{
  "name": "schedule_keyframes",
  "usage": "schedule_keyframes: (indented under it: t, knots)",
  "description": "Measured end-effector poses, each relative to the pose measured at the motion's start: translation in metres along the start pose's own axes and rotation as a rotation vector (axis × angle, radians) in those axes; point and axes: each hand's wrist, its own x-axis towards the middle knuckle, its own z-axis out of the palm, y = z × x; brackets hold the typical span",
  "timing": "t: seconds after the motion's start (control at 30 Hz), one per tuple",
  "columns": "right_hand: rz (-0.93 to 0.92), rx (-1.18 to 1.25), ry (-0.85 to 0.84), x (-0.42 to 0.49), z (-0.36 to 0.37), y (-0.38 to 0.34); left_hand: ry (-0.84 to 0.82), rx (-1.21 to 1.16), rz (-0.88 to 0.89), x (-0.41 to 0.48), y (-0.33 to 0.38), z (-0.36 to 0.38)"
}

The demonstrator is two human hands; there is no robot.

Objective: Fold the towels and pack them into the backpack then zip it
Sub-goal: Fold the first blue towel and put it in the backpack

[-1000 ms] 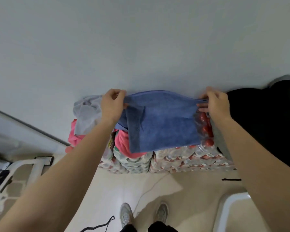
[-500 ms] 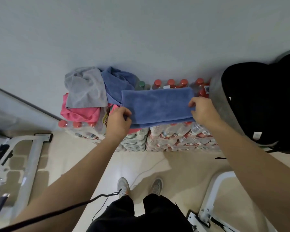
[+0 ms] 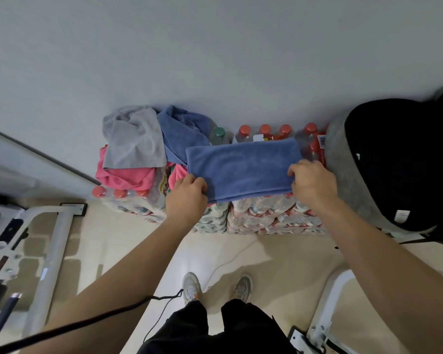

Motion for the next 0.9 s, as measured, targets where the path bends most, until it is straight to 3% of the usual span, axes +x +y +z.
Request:
schedule_keyframes:
  t: [0.1, 0.17, 0.23, 0.37, 0.5, 0.63, 0.73, 0.8, 0.9]
  knots:
    - [-0.085, -0.191, 0.157, 0.005, -0.01, -0.018, 0.099, 0.164, 0.124, 0.009, 0.017, -0.012]
    - [-0.227, -0.04, 0.232, 0.016, -0.01, -0.034, 0.19, 0.14, 0.267, 0.022, 0.039, -0.011]
    - [-0.343, 0.066, 0.187, 0.03, 0.001, -0.046, 0.176, 0.125, 0.354, 0.039, 0.059, 0.002]
    - [-0.333, -0.009, -0.011, 0.048, 0.039, -0.032, -0.081, 0.222, 0.33, 0.049, 0.055, 0.038]
    - [-0.331, -0.042, -0.004, 0.045, 0.05, -0.018, -0.12, 0.196, 0.343, 0.049, 0.043, 0.049]
    - [-0.286, -0.048, -0.104, 0.049, 0.047, -0.022, -0.185, 0.18, 0.33, 0.055, 0.052, 0.038]
    - [-0.323, 0.006, -0.126, 0.053, 0.03, -0.021, -0.052, 0.128, 0.342, 0.069, 0.058, 0.008]
    - [-0.344, 0.027, 0.017, 0.058, 0.016, -0.017, 0.114, 0.231, 0.322, 0.084, 0.054, -0.009]
    - [-0.301, -0.026, 0.034, 0.072, 0.0, -0.012, 0.011, 0.417, 0.214, 0.099, 0.039, -0.024]
